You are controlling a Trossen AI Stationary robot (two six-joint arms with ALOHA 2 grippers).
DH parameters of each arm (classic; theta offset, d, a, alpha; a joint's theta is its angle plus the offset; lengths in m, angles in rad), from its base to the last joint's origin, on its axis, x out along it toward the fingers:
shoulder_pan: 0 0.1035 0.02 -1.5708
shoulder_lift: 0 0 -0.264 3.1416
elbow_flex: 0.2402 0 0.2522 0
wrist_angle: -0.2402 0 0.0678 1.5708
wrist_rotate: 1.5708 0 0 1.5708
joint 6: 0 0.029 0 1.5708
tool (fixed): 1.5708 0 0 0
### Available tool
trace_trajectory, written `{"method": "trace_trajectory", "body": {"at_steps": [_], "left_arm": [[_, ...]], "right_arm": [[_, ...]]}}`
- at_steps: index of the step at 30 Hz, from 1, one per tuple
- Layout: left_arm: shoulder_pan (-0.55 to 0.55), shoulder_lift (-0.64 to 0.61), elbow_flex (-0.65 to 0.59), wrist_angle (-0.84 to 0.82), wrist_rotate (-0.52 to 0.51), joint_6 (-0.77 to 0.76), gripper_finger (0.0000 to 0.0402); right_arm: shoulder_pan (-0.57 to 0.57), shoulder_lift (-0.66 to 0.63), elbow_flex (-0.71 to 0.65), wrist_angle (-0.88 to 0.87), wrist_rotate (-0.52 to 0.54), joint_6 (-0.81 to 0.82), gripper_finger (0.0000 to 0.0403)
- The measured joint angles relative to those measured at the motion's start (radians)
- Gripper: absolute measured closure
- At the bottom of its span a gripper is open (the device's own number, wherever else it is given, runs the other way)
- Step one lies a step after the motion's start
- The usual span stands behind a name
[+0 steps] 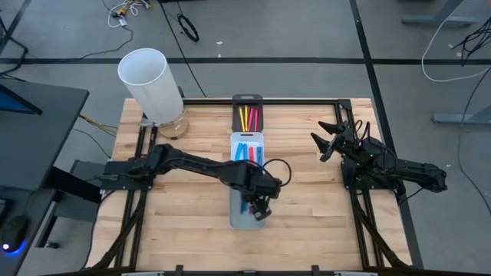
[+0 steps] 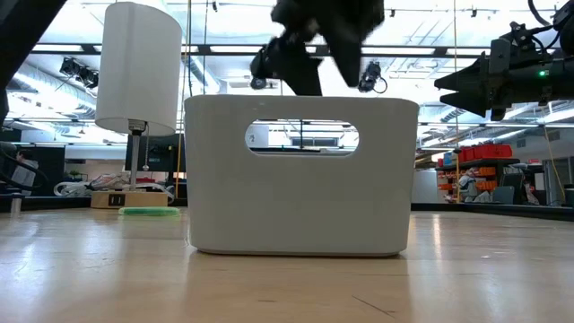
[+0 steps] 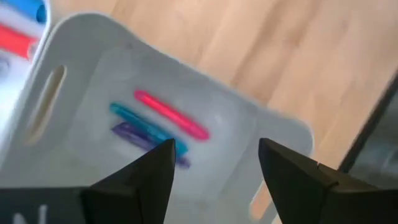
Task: Pick & Place Markers
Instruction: Put the green pen into the gray bin
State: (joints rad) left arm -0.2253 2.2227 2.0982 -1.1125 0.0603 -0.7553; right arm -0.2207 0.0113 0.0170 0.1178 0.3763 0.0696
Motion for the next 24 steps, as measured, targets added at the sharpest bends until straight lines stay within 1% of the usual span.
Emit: {"method": "trace_trajectory", "body": {"at_steps": [7,10,14,18,20,24], "left_arm": [[-0.024,-0.001,0.083,-0.198,0.038,0.381,0.0167],[-0.042,-0.001,0.088,-0.27,0.03,0.491,0.0168],[-0.055,-0.009,0.087,-0.32,0.011,0.586,0.0168],[-0.051,-0.061,0.087,-0.334,-0.057,0.675,0.0168],[-0.043,-0.094,0.087,-0.334,-0.085,0.703,0.0168],[-0.01,-0.144,0.087,-0.334,-0.093,0.728,0.0168]], "right_arm": [[0.0,0.0,0.0,0.0,0.0,0.0,0.0101],[0.0,0.0,0.0,0.0,0.0,0.0,0.0101],[0.0,0.0,0.0,0.0,0.0,0.0,0.0101],[0.0,0.0,0.0,0.0,0.0,0.0,0.0101],[0.0,0.0,0.0,0.0,0.0,0.0,0.0101],[0.0,0.0,0.0,0.0,0.0,0.0,0.0101]]}}
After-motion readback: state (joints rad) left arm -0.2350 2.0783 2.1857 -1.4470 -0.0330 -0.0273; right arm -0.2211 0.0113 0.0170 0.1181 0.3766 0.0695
